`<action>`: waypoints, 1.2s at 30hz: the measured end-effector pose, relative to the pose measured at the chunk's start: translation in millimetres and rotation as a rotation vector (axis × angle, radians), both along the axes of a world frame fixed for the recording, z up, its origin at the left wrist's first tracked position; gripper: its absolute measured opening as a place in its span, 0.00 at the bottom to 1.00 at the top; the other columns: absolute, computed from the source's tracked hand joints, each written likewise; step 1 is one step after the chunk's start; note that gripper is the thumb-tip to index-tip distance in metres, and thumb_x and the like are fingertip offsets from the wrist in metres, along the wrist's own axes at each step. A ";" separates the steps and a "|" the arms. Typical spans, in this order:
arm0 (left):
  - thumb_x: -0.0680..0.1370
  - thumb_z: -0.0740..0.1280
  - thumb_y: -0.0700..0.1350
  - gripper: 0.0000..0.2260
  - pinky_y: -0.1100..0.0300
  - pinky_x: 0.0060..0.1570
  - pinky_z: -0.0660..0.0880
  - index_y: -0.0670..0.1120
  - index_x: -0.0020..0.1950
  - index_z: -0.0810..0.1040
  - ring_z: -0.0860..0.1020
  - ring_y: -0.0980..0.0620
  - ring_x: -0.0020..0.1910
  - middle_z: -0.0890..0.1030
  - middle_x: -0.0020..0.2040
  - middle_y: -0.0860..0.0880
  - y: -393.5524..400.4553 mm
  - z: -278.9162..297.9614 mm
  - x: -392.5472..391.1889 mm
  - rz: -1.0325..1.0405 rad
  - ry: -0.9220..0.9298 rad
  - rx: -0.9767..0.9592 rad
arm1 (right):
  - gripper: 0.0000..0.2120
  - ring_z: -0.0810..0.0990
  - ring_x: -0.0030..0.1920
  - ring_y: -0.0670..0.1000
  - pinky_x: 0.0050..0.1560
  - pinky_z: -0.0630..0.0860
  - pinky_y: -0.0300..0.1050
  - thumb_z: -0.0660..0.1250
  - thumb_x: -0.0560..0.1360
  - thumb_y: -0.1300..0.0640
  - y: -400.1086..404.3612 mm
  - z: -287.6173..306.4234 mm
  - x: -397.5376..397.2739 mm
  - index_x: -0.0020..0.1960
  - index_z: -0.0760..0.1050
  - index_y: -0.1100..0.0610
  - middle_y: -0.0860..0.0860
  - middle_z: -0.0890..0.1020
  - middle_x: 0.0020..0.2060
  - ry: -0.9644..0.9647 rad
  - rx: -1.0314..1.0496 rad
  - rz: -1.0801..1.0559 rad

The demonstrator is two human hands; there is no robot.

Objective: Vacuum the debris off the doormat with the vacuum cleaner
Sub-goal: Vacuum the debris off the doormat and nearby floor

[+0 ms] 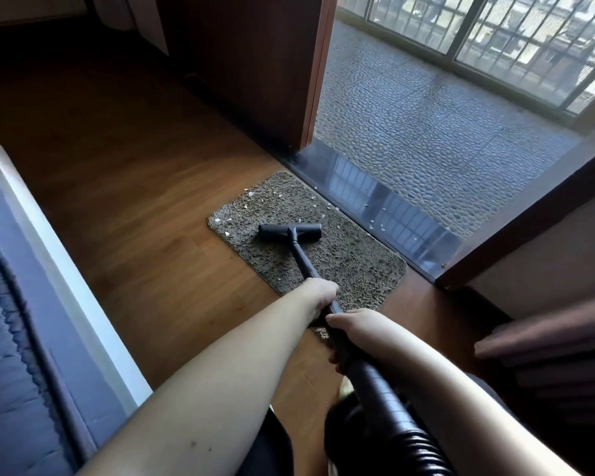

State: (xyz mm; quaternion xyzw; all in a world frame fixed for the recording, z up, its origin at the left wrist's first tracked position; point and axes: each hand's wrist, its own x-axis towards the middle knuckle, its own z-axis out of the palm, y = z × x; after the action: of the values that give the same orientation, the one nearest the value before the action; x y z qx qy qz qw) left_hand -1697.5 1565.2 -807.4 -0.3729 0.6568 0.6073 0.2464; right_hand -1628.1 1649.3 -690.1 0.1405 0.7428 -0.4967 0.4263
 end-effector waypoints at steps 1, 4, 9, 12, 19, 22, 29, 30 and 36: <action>0.77 0.62 0.41 0.21 0.61 0.28 0.72 0.39 0.69 0.69 0.77 0.46 0.32 0.78 0.48 0.40 0.0 2.0 -2.5 0.008 0.010 0.029 | 0.07 0.75 0.20 0.50 0.20 0.72 0.38 0.58 0.81 0.62 2.6 2.4 -3.9 0.45 0.70 0.62 0.59 0.73 0.33 -0.002 0.008 0.012; 0.76 0.61 0.39 0.24 0.63 0.23 0.72 0.41 0.72 0.61 0.76 0.47 0.30 0.74 0.42 0.41 0.2 4.3 -12.4 0.045 0.038 0.085 | 0.05 0.74 0.18 0.50 0.19 0.70 0.36 0.58 0.80 0.62 9.0 8.6 -20.2 0.48 0.69 0.62 0.60 0.74 0.36 -0.005 0.046 0.089; 0.77 0.62 0.40 0.28 0.60 0.29 0.72 0.43 0.76 0.57 0.74 0.48 0.31 0.72 0.41 0.43 9.9 -15.7 -41.6 0.162 0.027 0.172 | 0.06 0.75 0.19 0.54 0.19 0.70 0.38 0.58 0.81 0.61 22.3 6.4 -56.6 0.46 0.67 0.62 0.60 0.72 0.33 -0.041 0.074 0.208; 0.72 0.65 0.44 0.30 0.58 0.32 0.76 0.47 0.74 0.61 0.77 0.46 0.34 0.75 0.48 0.41 14.7 -21.1 -51.3 0.226 0.003 0.136 | 0.05 0.81 0.31 0.60 0.29 0.79 0.48 0.59 0.80 0.56 24.7 2.3 -76.5 0.48 0.67 0.57 0.58 0.76 0.37 -0.011 0.133 0.258; 0.74 0.66 0.44 0.39 0.49 0.42 0.82 0.61 0.79 0.49 0.79 0.42 0.39 0.76 0.61 0.42 26.8 22.6 -60.5 0.294 -0.141 0.227 | 0.15 0.82 0.50 0.60 0.40 0.76 0.47 0.57 0.79 0.51 30.9 7.3 -100.1 0.63 0.64 0.57 0.57 0.79 0.49 -0.079 0.334 0.397; 0.77 0.67 0.39 0.40 0.57 0.30 0.78 0.59 0.80 0.47 0.77 0.47 0.30 0.74 0.62 0.42 26.3 42.0 -72.7 0.289 -0.192 0.264 | 0.19 0.82 0.54 0.59 0.53 0.78 0.48 0.56 0.80 0.51 26.7 21.9 -113.3 0.69 0.62 0.57 0.58 0.79 0.56 -0.074 0.416 0.422; 0.74 0.65 0.39 0.36 0.57 0.30 0.77 0.56 0.79 0.53 0.76 0.48 0.25 0.74 0.63 0.37 40.7 75.4 -90.1 0.343 -0.236 0.229 | 0.23 0.79 0.57 0.56 0.49 0.71 0.42 0.55 0.81 0.51 36.9 61.2 -142.8 0.74 0.59 0.55 0.56 0.78 0.61 -0.075 0.495 0.589; 0.74 0.64 0.39 0.37 0.57 0.32 0.78 0.57 0.79 0.52 0.77 0.48 0.27 0.75 0.62 0.39 44.7 78.7 -87.6 0.346 -0.254 0.233 | 0.23 0.79 0.53 0.54 0.46 0.69 0.41 0.55 0.81 0.50 41.1 66.5 -144.8 0.74 0.60 0.54 0.55 0.79 0.60 -0.076 0.496 0.616; 0.73 0.63 0.39 0.40 0.56 0.36 0.78 0.59 0.80 0.49 0.77 0.46 0.34 0.75 0.60 0.42 48.6 85.5 -89.3 0.355 -0.300 0.239 | 0.18 0.73 0.42 0.50 0.30 0.64 0.34 0.56 0.80 0.49 47.5 80.4 -154.0 0.68 0.66 0.53 0.49 0.76 0.46 -0.097 0.470 0.632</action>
State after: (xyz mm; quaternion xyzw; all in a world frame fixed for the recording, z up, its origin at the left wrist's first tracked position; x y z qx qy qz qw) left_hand -1786.8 1613.8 -721.9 -0.5363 0.4608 0.6524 0.2729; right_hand -1782.1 1696.7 -609.7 0.0223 0.8219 -0.1501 0.5491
